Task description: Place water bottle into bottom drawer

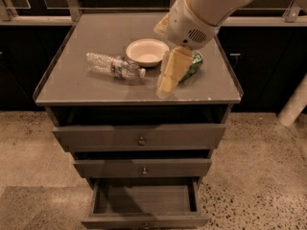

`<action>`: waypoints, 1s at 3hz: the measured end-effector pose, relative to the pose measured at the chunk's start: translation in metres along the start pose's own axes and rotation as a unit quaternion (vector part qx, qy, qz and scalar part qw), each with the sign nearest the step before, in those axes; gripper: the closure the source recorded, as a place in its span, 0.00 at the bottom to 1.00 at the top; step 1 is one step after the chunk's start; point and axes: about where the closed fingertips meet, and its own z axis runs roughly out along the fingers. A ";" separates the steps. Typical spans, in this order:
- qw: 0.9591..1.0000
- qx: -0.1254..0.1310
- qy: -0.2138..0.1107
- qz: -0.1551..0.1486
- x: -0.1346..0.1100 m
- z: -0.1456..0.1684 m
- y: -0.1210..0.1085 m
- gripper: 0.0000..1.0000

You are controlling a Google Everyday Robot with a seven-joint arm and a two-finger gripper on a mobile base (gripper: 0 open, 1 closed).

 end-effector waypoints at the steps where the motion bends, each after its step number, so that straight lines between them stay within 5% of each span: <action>1: 0.998 -0.021 -0.043 -0.034 -0.035 0.032 -0.020 0.00; 2: 0.995 -0.030 -0.078 -0.044 -0.060 0.058 -0.039 0.00; 3: 0.995 -0.031 -0.080 -0.044 -0.061 0.060 -0.040 0.00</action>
Offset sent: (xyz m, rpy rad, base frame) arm 0.0754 0.1178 -0.0139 0.2006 0.0031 0.1908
